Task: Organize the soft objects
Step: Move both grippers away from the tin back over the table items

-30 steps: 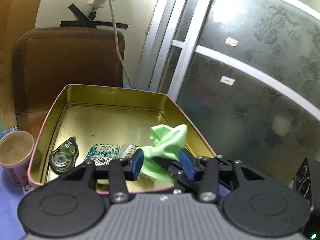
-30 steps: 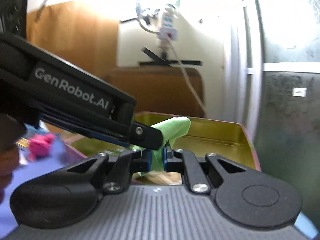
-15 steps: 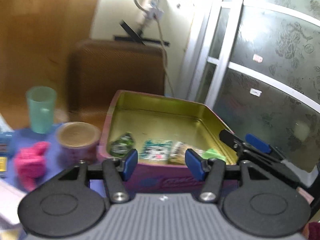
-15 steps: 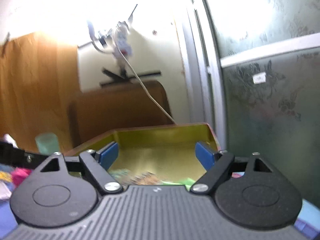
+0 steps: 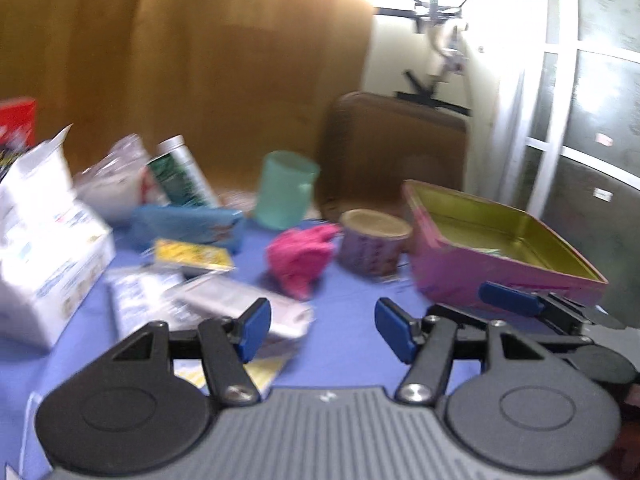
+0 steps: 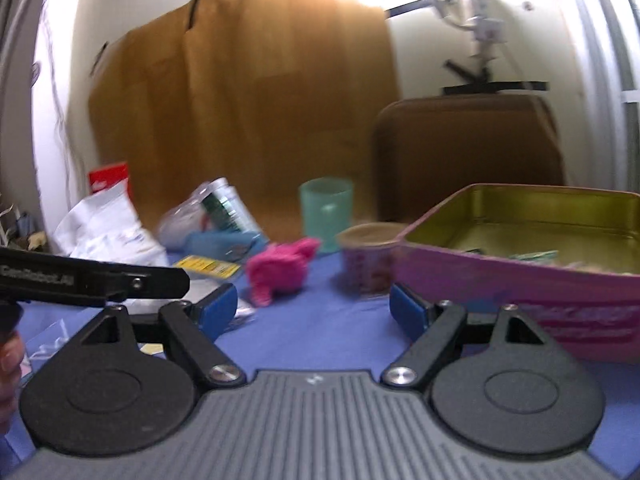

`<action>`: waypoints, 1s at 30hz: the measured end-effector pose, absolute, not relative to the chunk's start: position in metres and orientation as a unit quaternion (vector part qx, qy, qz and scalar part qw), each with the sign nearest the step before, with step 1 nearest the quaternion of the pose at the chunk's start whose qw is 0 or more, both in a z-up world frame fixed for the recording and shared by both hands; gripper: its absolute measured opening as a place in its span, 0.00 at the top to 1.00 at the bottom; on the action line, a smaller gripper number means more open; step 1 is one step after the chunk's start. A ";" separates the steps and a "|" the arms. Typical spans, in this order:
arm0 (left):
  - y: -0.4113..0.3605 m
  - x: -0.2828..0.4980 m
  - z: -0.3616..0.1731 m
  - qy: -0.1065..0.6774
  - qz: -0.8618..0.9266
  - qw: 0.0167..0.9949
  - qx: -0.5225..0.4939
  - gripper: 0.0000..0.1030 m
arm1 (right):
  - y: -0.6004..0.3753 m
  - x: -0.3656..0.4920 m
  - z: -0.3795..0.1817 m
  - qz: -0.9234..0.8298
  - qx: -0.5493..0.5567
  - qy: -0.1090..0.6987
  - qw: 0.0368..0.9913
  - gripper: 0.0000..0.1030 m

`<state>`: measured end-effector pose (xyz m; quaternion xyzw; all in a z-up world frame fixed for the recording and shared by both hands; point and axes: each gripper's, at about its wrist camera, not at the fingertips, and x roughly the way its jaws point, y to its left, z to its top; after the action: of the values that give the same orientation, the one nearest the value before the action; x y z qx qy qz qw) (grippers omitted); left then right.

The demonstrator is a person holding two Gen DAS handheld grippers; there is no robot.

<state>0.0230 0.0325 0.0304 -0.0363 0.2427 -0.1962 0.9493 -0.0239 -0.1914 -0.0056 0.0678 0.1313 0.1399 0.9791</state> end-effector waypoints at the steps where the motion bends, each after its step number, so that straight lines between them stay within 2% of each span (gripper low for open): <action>1: 0.039 0.024 0.026 0.246 -0.192 0.949 -0.041 0.43 | -0.188 -0.021 -0.006 0.144 0.065 0.135 0.978 0.18; 8: 0.054 0.030 0.003 0.265 -0.185 0.944 -0.060 0.43 | -0.183 -0.012 -0.006 0.146 0.062 0.153 0.975 0.18; 11: 0.056 0.028 0.003 0.257 -0.188 0.946 -0.068 0.34 | -0.186 -0.012 -0.009 0.142 0.076 0.154 0.975 0.18; 30: 0.060 0.033 0.001 0.264 -0.189 0.942 -0.088 0.34 | -0.185 -0.010 -0.012 0.140 0.079 0.166 0.973 0.18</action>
<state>0.0331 0.0600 0.0009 -0.0881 0.2635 -0.1890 0.9419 -0.0101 -0.1850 -0.0121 0.0787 0.1657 0.1395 0.9731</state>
